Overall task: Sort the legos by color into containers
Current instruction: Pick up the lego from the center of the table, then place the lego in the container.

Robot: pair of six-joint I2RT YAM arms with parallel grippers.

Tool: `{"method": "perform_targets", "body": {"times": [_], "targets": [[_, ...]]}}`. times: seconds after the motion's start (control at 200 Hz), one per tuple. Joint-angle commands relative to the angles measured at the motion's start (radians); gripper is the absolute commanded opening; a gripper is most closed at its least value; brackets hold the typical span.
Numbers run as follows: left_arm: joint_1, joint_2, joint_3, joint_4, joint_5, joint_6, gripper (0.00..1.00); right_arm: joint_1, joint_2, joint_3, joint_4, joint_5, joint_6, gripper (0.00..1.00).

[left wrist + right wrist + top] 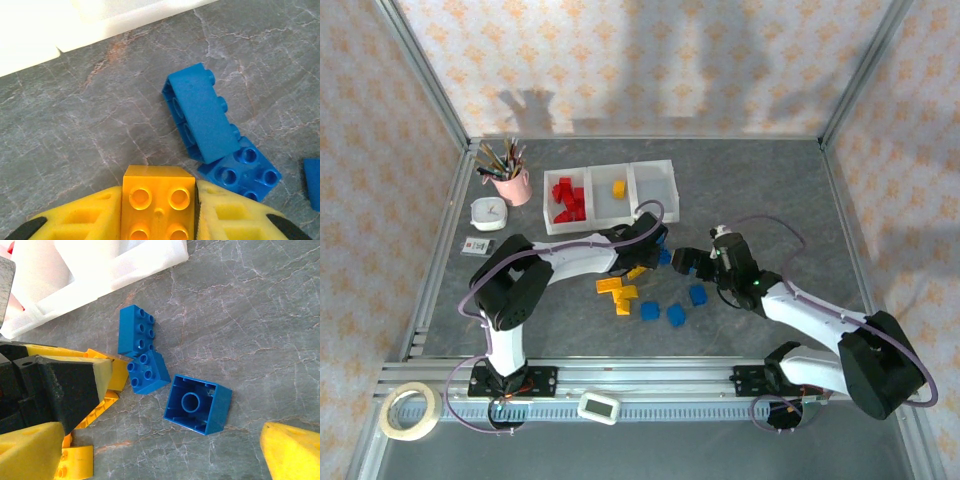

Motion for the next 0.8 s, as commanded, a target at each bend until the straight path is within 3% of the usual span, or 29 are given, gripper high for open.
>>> {"method": "perform_targets", "body": {"times": [0.0,0.26,0.375,0.626,0.796], "targets": [[0.021,-0.076,-0.025,0.01,-0.017,-0.026,0.34,-0.003,-0.016,0.018,0.014,0.017,-0.006,1.0],[0.099,-0.232,-0.06,-0.008,-0.035,-0.092,0.3,-0.003,-0.005,0.066,0.053,-0.034,-0.019,1.0],[0.14,-0.267,-0.022,-0.029,-0.1,-0.11,0.27,-0.003,0.038,0.087,0.096,-0.038,-0.012,1.0],[0.25,-0.167,0.145,-0.057,-0.164,-0.133,0.24,-0.004,0.151,0.177,0.147,-0.034,-0.035,1.0],[0.317,-0.024,0.274,-0.05,-0.143,-0.133,0.25,-0.005,0.213,0.224,0.15,-0.032,-0.043,1.0]]}}
